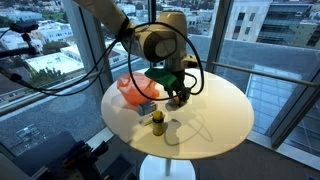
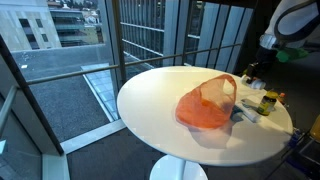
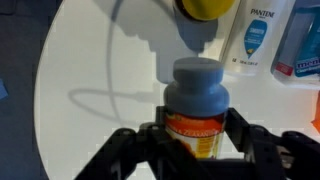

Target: Remove the bottle from the plastic bag and put it on the table

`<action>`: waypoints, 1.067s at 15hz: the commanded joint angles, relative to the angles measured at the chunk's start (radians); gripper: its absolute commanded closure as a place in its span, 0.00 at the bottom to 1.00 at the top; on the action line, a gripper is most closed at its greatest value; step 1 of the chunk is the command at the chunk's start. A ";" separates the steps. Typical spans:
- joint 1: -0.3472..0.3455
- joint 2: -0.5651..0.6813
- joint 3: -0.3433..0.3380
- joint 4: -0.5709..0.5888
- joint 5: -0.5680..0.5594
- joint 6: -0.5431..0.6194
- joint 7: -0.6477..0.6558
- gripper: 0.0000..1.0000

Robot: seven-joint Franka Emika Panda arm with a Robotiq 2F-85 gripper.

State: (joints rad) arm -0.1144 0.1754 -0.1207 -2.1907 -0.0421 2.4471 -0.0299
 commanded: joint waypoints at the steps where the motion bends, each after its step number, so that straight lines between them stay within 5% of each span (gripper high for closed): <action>1: -0.012 0.021 -0.005 -0.009 0.009 0.032 0.005 0.64; 16: -0.013 0.139 0.000 -0.027 0.009 0.118 -0.004 0.64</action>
State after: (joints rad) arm -0.1219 0.3139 -0.1264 -2.2123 -0.0430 2.5557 -0.0299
